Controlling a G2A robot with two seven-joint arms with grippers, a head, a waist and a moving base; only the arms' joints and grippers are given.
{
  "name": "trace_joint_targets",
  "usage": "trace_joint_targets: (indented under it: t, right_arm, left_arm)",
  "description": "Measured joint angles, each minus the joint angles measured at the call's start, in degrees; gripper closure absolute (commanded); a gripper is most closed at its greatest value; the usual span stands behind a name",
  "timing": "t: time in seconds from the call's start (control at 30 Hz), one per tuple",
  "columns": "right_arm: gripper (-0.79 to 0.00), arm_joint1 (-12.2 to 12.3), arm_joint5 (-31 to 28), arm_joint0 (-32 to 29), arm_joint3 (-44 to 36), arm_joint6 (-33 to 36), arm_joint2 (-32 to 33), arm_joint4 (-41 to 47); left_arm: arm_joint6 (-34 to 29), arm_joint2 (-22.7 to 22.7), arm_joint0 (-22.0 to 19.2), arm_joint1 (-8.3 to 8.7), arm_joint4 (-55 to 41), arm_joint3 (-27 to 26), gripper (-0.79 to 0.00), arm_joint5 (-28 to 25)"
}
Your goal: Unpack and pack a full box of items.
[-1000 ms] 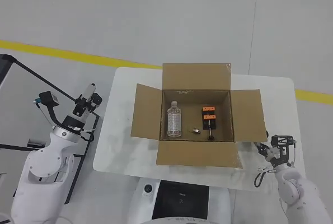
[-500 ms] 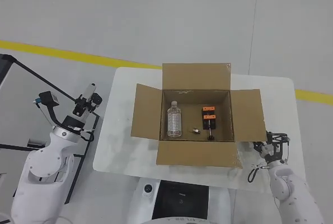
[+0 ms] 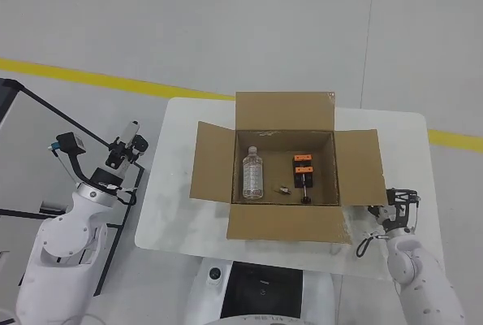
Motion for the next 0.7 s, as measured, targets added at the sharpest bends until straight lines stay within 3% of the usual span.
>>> trace_joint_targets:
  t: [0.03, 0.1, 0.13, 0.7]
  right_arm:
    - [-0.289, -0.04, 0.21, 0.31, 0.37, -0.09, -0.18, -0.01]
    - [-0.129, -0.13, 0.71, 0.85, 1.09, -0.45, -0.54, -0.08]
    - [-0.012, -0.16, 0.85, 1.0, 1.31, -0.62, -0.65, -0.08]
    - [0.0, 0.12, 1.67, -1.19, -0.08, -4.67, 1.83, 0.28]
  left_arm:
    - [0.0, 0.0, 0.0, 0.0, 0.0, 0.0, -0.785, 0.0]
    - [0.0, 0.0, 0.0, 0.0, 0.0, 0.0, -0.785, 0.0]
    - [0.0, 0.0, 0.0, 0.0, 0.0, 0.0, -0.785, 0.0]
    - [0.0, 0.0, 0.0, 0.0, 0.0, 0.0, -0.785, 0.0]
